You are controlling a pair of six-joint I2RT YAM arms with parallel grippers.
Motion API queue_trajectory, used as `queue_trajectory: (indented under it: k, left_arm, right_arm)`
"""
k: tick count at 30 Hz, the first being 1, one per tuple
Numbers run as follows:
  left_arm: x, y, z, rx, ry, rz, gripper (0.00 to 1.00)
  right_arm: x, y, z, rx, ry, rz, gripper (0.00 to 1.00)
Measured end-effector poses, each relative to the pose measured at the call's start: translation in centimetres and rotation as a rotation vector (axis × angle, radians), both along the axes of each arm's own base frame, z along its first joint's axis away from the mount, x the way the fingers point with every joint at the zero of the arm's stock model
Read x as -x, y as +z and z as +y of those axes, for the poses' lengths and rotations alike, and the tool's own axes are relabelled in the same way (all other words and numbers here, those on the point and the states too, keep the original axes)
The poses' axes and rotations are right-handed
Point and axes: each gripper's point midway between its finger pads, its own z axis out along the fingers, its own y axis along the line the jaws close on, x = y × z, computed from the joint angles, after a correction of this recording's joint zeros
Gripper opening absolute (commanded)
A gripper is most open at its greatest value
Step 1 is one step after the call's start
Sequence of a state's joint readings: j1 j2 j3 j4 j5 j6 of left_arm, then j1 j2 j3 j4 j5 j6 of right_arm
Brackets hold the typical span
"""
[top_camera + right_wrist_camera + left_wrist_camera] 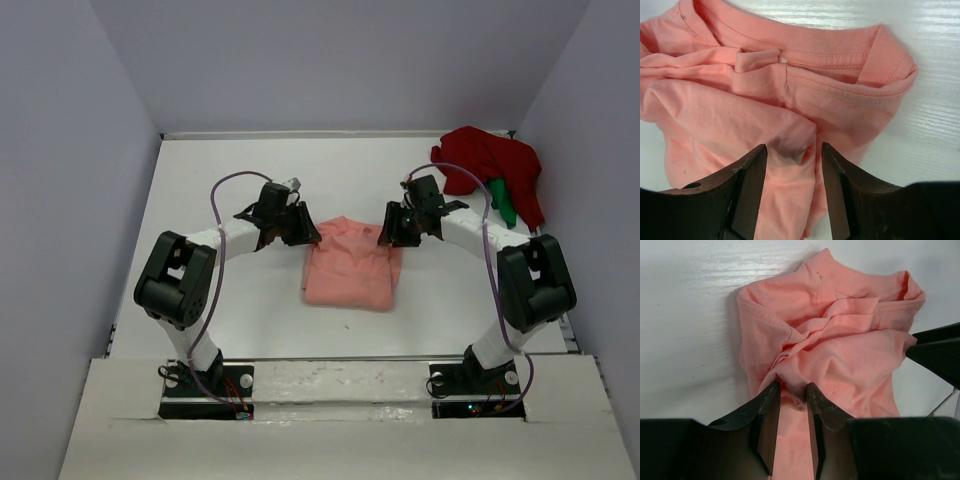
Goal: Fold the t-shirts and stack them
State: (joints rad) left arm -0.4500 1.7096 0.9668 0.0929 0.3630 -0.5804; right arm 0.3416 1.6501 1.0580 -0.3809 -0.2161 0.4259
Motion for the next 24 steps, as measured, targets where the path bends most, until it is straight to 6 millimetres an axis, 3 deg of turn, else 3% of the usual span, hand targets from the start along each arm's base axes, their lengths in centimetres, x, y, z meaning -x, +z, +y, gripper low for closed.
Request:
queue_trajectory:
  k: [5,7,8,11,16,18,20,24]
  left_arm:
    - [-0.1,-0.3,0.0,-0.003,0.0,0.006,0.36]
    - [-0.2,-0.1,-0.1,-0.002,0.0,0.003,0.34]
    - [-0.2,0.0,-0.1,-0.001,-0.001,0.002,0.34]
    - [-0.3,0.1,-0.2,0.001,-0.001,-0.002,0.32]
    - [-0.3,-0.3,-0.2,-0.003,-0.001,0.007,0.22]
    - [-0.3,-0.4,-0.2,-0.004,0.0,0.01,0.07]
    - [-0.3,-0.4,-0.2,-0.003,0.001,0.011,0.0]
    - [-0.3,-0.4,-0.1,-0.006,0.001,0.009,0.0]
  right_arm:
    - [0.1,-0.6,0.1,-0.001,0.004,0.019,0.49]
    - [0.2,-0.8,0.1,-0.002,0.006,0.024,0.42]
    - [0.2,-0.9,0.2,-0.003,0.007,0.026,0.25]
    - [0.2,-1.0,0.3,-0.011,0.006,0.031,0.0]
    - [0.0,-0.9,0.5,-0.021,0.0,0.03,0.0]
    - [0.0,-1.1,0.5,-0.021,-0.004,0.029,0.0]
    - [0.1,-1.3,0.3,-0.014,-0.014,0.032,0.0]
    - [0.6,-1.2,-0.2,-0.003,-0.042,0.032,0.0]
